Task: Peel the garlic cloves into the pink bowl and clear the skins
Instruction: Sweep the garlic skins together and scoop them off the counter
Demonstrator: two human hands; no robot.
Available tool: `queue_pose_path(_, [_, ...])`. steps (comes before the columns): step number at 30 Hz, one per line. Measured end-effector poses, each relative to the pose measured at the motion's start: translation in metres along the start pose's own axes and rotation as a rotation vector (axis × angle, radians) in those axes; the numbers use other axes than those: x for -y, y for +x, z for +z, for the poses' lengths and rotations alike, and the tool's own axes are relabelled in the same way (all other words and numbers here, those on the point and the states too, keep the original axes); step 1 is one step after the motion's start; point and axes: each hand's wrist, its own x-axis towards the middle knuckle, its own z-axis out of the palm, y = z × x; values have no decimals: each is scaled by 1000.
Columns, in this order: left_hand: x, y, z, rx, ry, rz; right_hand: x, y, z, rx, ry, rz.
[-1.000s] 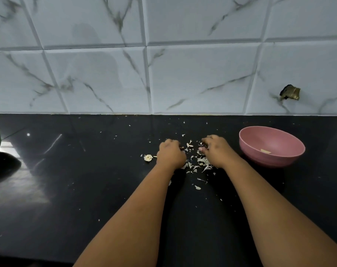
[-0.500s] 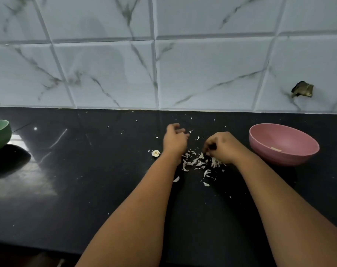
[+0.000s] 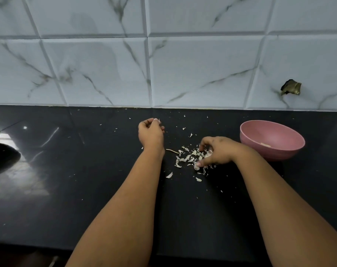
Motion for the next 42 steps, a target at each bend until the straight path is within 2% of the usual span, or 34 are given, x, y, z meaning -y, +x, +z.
queue_pose_path(4, [2, -1, 2, 25, 38, 10, 6, 7, 6, -50, 71, -83])
queue_pose_path(9, [4, -1, 4, 75, 82, -3, 1, 14, 9, -171, 144, -95])
queue_pose_path(16, [8, -2, 5, 142, 165, 14, -9, 12, 4, -412, 438, -98])
queue_pose_path(19, [9, -1, 5, 144, 184, 19, -5, 6, -2, -499, 357, -158])
queue_pose_path(21, [9, 0, 6, 145, 186, 21, -2, 1, -6, -410, 269, -189])
queue_pose_path(26, [10, 0, 6, 131, 186, 29, 15, -12, -6, 16, 158, -265])
queue_pose_path(28, [10, 0, 6, 129, 187, 31, 23, -11, 2, 103, 142, -287])
queue_pose_path(33, [10, 0, 6, 133, 204, 40, 30, 1, 12, 54, 190, -299])
queue_pose_path(39, [10, 1, 6, 130, 220, 45, 24, 2, 11, -143, 209, -271])
queue_pose_path(42, [9, 0, 6, 130, 206, 40, 24, -4, 3, -246, 129, -336])
